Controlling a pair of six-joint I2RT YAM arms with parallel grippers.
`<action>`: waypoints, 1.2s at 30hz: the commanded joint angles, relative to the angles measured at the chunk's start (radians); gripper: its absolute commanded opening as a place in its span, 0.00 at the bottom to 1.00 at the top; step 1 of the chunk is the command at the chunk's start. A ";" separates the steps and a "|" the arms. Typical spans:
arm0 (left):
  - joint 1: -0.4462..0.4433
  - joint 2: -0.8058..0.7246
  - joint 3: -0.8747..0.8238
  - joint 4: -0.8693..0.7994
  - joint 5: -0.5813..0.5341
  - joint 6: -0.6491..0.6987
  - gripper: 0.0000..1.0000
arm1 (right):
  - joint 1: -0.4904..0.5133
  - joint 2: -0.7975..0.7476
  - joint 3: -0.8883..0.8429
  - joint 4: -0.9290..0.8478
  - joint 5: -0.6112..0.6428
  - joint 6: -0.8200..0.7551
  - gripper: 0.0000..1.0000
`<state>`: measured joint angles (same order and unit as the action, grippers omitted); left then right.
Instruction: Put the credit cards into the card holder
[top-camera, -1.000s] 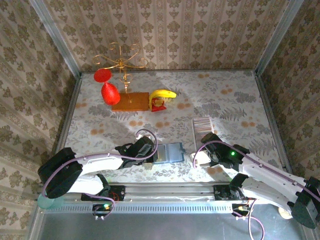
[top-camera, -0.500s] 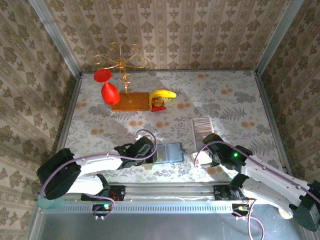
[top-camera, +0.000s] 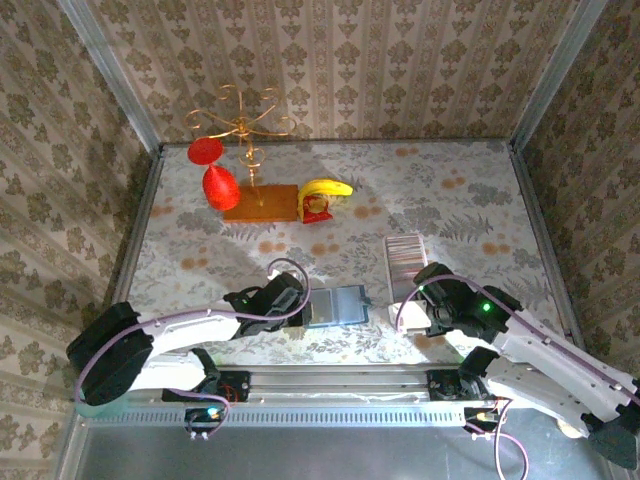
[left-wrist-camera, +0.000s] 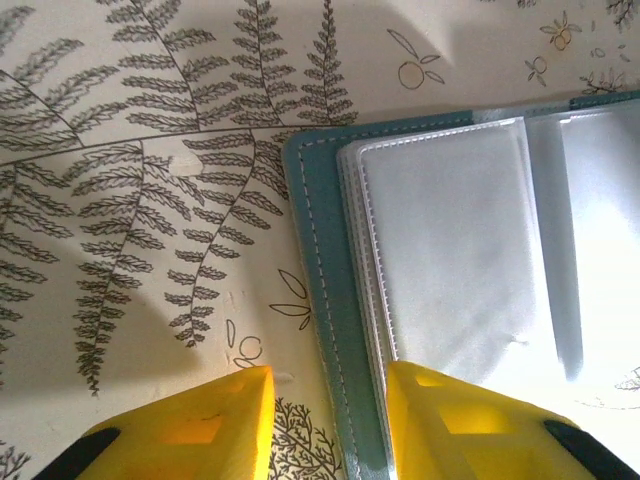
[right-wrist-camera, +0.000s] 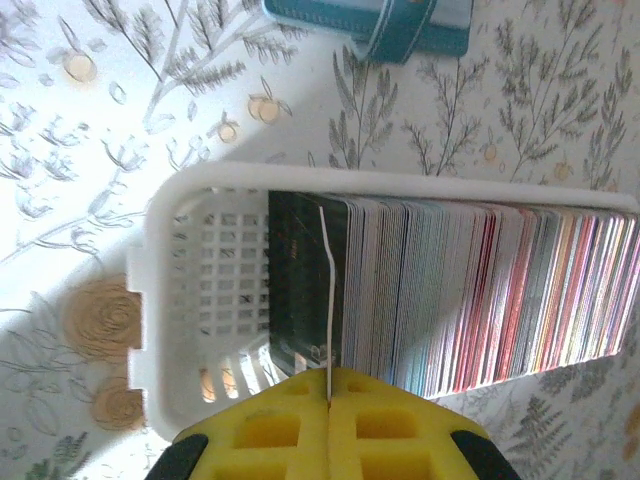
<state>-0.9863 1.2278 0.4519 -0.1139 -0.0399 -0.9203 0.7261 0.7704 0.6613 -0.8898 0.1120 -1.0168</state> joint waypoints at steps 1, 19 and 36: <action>0.019 -0.045 -0.018 -0.039 -0.015 0.017 0.36 | -0.005 -0.038 0.058 -0.083 -0.104 0.127 0.00; 0.036 -0.120 -0.051 -0.029 -0.012 -0.021 0.37 | -0.003 0.377 0.182 0.528 -0.392 1.821 0.00; 0.038 -0.024 -0.039 0.054 0.040 -0.023 0.35 | 0.022 0.648 0.024 0.861 -0.413 1.967 0.00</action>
<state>-0.9539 1.1957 0.4076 -0.0753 -0.0151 -0.9321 0.7486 1.3804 0.6979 -0.1116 -0.2718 0.9123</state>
